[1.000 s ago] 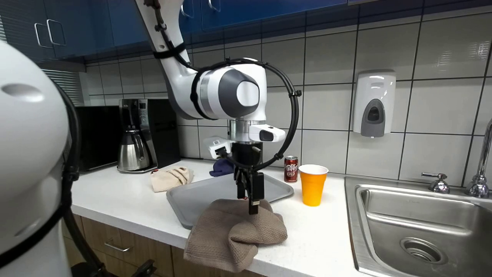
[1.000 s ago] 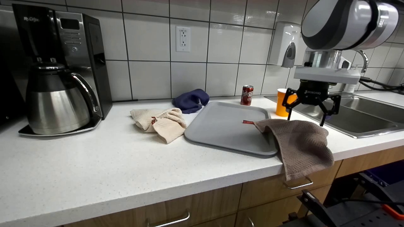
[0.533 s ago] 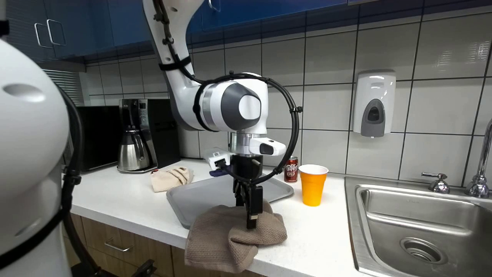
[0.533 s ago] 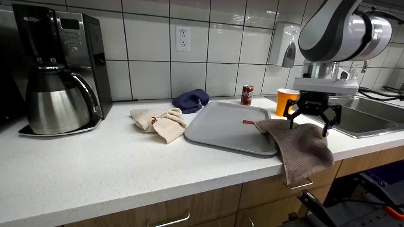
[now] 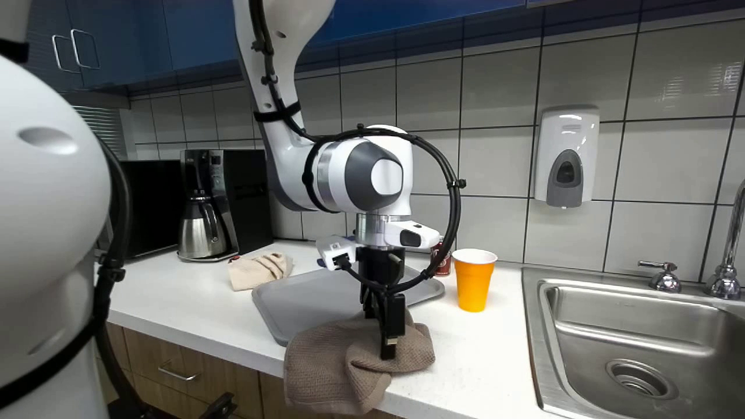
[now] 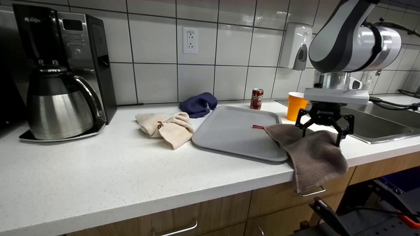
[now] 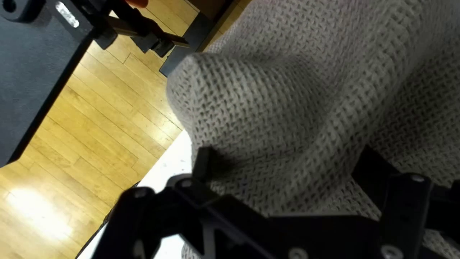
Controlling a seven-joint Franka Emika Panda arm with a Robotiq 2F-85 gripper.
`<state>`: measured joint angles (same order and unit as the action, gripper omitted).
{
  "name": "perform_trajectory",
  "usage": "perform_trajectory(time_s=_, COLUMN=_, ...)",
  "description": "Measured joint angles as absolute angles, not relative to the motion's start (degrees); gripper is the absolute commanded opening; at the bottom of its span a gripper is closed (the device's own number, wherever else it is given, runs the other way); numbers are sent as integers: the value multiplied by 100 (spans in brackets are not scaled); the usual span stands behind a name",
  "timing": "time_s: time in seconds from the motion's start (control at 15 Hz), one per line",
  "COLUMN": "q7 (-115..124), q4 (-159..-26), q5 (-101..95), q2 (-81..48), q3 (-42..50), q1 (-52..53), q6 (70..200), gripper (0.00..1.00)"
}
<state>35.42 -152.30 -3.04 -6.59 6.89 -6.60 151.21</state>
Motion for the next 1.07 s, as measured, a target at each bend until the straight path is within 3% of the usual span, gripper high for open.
perform_trajectory(time_s=0.13, q7=3544, q4=-15189, q5=-306, q2=-720, q3=738, q1=-588, q6=15121, gripper=66)
perform_trajectory(time_s=0.67, q7=3552, q4=-15130, q5=-339, q2=-773, q3=845, q1=-416, q6=15121, gripper=3)
perform_trajectory(time_s=1.07, q7=3554, q4=-15123, q5=-411, q2=-772, q3=906, q1=-401, q6=15121, gripper=1)
